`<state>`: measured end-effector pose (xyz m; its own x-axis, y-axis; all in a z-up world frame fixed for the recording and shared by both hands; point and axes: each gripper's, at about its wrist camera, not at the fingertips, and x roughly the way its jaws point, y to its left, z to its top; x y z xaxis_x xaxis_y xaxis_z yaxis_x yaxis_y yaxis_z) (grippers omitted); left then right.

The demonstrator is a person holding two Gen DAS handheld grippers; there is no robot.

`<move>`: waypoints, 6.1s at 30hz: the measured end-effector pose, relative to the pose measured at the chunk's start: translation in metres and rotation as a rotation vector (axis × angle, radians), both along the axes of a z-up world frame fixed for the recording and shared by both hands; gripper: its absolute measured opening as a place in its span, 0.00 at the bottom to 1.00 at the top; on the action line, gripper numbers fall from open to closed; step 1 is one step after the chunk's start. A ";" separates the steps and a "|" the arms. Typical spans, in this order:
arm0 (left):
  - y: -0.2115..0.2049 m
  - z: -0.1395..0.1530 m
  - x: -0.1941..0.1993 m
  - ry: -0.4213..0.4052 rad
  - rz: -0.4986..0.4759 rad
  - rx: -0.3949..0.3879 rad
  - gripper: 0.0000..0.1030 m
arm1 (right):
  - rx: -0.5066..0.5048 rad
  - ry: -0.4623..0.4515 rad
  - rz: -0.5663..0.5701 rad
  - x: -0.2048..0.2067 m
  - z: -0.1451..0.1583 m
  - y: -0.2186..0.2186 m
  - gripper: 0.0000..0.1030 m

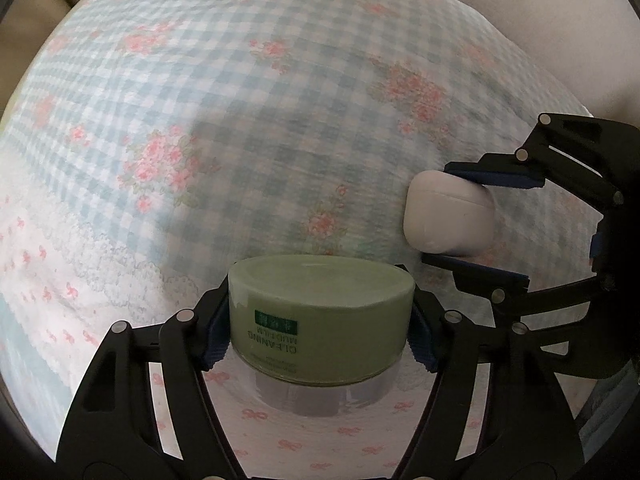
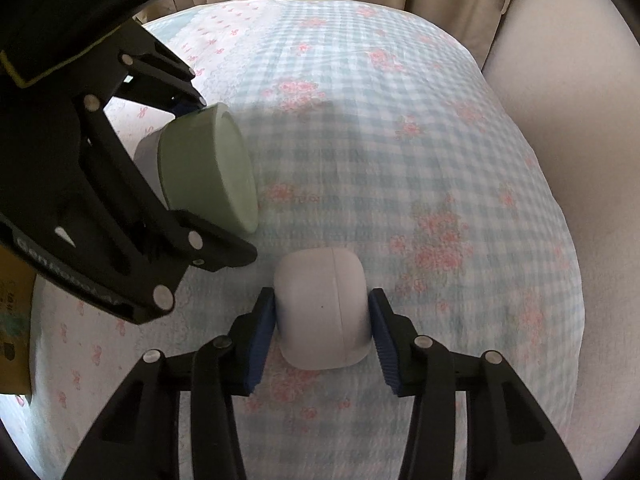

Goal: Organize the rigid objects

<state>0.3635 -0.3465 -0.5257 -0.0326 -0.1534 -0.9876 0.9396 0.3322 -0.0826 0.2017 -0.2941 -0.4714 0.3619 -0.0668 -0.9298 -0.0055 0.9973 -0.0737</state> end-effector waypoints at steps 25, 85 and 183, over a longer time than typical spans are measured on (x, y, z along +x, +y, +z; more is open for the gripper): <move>0.088 0.242 -0.057 -0.154 0.380 -0.183 0.66 | 0.025 -0.152 -0.003 -0.034 0.180 0.005 0.41; 0.477 0.087 -0.038 0.242 0.764 -0.070 0.66 | 0.289 0.376 -0.260 0.029 0.090 0.323 0.41; 0.429 0.508 -0.361 -0.697 1.093 -0.548 1.00 | 0.074 -0.546 -0.066 -0.222 0.479 0.225 0.93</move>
<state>0.0026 0.0829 -0.0176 0.8159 -0.1484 -0.5588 0.1329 0.9888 -0.0685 -0.0202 -0.0694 0.0077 0.7901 -0.0474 -0.6112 0.0768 0.9968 0.0219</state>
